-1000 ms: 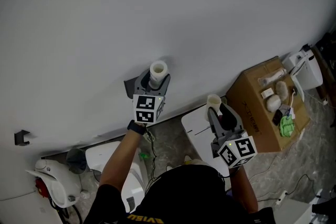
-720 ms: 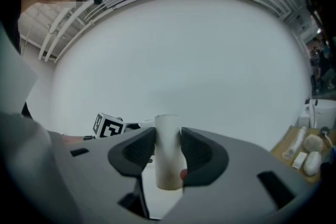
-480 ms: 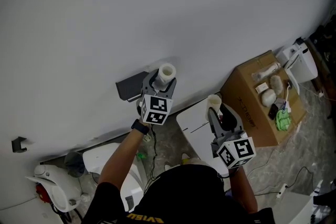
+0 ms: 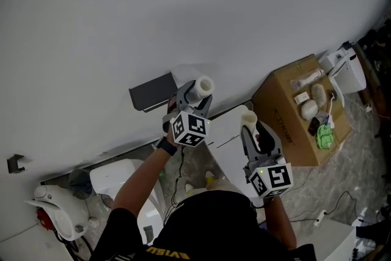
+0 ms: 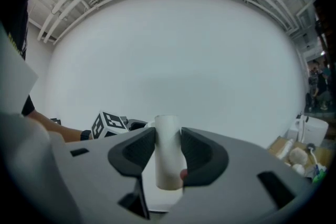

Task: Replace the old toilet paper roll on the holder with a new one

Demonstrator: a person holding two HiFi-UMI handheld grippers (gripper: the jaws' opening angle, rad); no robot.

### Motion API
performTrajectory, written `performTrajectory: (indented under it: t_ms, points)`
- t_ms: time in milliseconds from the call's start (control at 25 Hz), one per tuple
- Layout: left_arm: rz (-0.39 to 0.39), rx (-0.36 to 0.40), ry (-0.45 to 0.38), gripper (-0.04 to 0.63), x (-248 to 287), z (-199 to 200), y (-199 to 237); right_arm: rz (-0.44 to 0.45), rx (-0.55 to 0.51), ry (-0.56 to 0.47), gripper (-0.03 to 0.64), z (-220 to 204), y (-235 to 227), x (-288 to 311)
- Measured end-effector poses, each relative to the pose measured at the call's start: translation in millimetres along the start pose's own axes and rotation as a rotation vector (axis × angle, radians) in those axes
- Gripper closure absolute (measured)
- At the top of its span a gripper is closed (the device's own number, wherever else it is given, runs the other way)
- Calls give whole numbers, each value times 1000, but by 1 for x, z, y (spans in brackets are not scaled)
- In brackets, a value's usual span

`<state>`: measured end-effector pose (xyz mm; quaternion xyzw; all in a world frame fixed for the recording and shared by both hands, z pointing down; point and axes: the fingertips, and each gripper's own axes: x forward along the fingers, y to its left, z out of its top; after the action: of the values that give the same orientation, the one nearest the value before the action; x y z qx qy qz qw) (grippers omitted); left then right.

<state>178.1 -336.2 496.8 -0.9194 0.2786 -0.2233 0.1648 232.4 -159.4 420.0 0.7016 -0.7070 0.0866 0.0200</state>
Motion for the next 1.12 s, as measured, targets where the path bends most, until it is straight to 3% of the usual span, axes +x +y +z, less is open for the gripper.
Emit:
performTrajectory:
  t_ms: [160, 320, 480, 680, 1120]
  points:
    - [-15, 59, 31, 313, 2, -9, -12, -6, 4, 12, 463, -6, 0, 0]
    - [28, 258, 88, 313, 0, -20, -19, 3, 10, 23, 463, -11, 2, 2]
    - [24, 270, 140, 313, 2, -34, -24, 5, 7, 29, 463, -12, 4, 1]
    - [84, 428, 220, 314, 2, -60, -24, 2, 9, 40, 463, -17, 3, -1]
    - [161, 632, 335, 314, 14, -102, -19, -4, 9, 46, 463, -19, 1, -1]
